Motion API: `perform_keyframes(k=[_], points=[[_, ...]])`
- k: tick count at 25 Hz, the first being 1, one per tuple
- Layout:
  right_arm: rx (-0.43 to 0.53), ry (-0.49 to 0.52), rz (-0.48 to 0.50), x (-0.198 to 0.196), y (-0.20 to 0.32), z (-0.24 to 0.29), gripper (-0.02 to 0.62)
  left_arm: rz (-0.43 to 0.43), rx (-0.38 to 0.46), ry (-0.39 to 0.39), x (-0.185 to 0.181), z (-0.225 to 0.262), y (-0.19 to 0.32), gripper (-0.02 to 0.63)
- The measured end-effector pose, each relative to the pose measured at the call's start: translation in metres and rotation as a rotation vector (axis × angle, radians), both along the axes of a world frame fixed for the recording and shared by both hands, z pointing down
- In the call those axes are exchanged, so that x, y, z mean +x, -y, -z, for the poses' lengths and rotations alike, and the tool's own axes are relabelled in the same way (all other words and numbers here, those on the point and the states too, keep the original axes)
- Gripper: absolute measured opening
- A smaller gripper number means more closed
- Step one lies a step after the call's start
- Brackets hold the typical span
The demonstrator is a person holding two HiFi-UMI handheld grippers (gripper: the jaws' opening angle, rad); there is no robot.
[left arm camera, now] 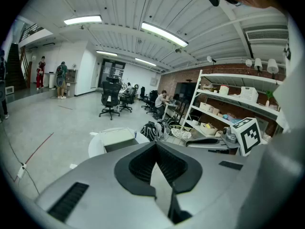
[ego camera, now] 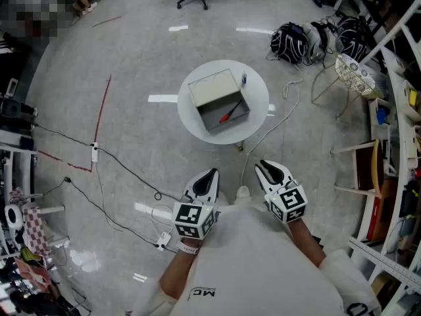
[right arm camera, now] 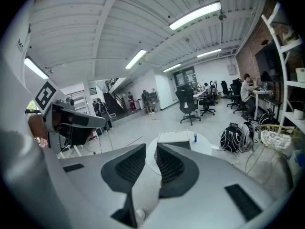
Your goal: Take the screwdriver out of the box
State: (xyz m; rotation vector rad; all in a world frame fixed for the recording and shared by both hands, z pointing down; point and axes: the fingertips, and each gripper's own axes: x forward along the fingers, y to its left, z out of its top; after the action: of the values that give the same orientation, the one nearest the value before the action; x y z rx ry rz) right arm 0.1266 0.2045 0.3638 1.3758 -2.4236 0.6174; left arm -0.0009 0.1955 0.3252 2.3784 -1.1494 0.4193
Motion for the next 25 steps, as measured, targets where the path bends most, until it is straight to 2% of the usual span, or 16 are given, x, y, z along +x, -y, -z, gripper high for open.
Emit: perform_keyframes(k=[7,14,20,25], points=[[0.014,-0.038,0.013,0.009,0.002,-0.002,0.129,0.046,0.034,-0.034,-0.001,0.001,0.009,0.009],[0.107,-0.044,0.048,0.007,0.009,0.019,0.129,0.042,0.035,-0.025,0.006,-0.002,0.007,0.009],[0.099,-0.062,0.098,0.001,0.038,0.017,0.130,0.047,-0.011,-0.027,0.004,-0.013,0.020,0.009],[0.087,-0.150,0.178,-0.014,0.086,0.006,0.140,0.053,-0.056,-0.044,-0.008,-0.035,0.062,0.009]])
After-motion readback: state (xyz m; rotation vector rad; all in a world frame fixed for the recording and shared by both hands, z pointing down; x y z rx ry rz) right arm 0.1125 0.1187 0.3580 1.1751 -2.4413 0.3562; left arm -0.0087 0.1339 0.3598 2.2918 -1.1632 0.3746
